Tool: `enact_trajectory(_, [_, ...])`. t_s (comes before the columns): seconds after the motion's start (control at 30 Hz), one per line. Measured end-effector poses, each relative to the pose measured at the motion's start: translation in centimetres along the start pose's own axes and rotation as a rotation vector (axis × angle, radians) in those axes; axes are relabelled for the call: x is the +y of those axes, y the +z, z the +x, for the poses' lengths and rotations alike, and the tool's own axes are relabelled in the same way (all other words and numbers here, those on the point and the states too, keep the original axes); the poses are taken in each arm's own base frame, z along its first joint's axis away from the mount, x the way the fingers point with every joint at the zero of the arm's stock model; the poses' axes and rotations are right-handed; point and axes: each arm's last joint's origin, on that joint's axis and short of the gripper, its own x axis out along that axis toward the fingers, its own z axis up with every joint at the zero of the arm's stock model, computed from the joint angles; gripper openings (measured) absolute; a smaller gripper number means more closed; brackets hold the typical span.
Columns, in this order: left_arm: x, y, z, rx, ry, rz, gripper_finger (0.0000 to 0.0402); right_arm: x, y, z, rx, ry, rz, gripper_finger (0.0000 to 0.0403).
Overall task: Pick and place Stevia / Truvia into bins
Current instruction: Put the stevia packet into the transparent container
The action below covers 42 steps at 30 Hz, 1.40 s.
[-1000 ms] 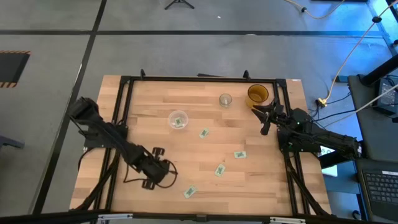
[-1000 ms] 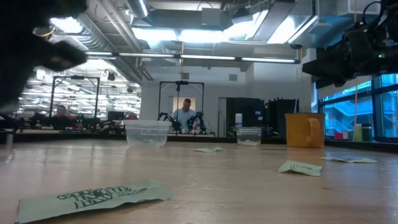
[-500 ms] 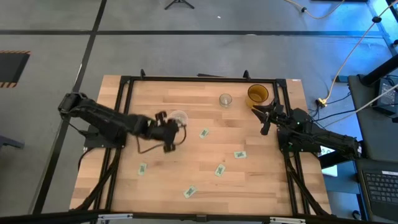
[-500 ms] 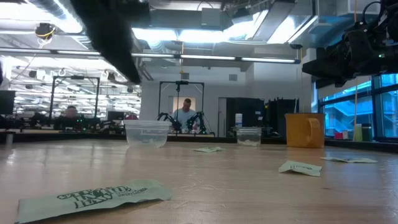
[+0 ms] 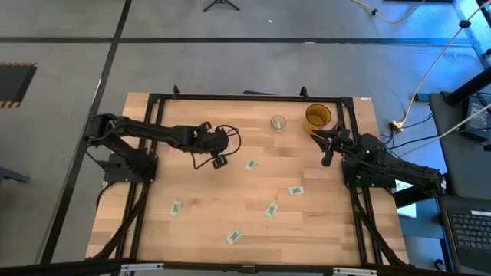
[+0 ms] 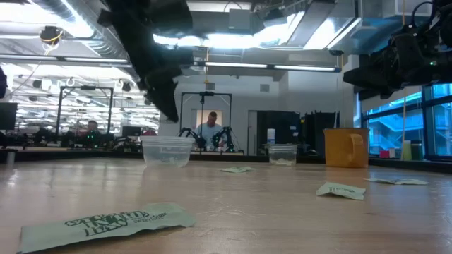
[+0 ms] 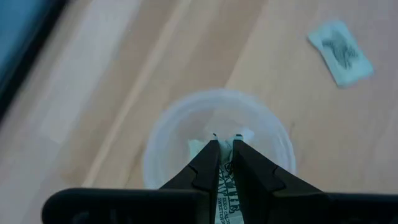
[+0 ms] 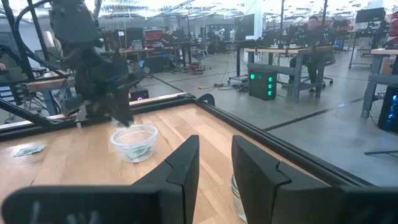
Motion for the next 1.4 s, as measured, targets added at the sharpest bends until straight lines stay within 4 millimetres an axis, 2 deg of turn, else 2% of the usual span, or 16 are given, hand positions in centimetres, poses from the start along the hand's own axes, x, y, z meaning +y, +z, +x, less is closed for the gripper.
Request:
enact_trajectory(0.13, [0.0,-0.2,1.7,0.055,0.016,0.003,0.0038,0.0,0.0,0.0,0.000,0.000,-0.001,0.0099])
enact_trajectory(0.33, [0.0,-0.3,3.1,0.078,0.020,-0.005,0.0040,0.0,0.0,0.0,0.000,0.000,-0.021,0.0099])
enact_trajectory(0.87, [0.1,0.0,2.5,0.044,0.010,-0.027,0.0105,0.0,0.0,0.0,0.000,0.000,-0.023,0.0099])
enact_trajectory(1.0, [0.2,0.2,1.0,0.013,-0.009,-0.024,0.0109,0.0,0.0,0.0,0.000,0.001,-0.022,0.0099])
enact_trajectory(1.1, [0.0,-0.4,-1.0,0.041,-0.097,0.057,0.0109,0.0,0.0,0.0,0.000,0.001,-0.021,0.0099])
enact_trajectory(1.27, [-1.0,-2.4,-5.2,0.118,-0.333,0.232,0.0108,0.0,0.0,0.0,0.000,0.001,-0.022,0.0099])
enact_trajectory(1.4, [-2.3,-4.3,-8.3,0.179,-0.477,0.258,0.0110,0.0,0.0,0.0,0.000,0.001,-0.022,0.0099])
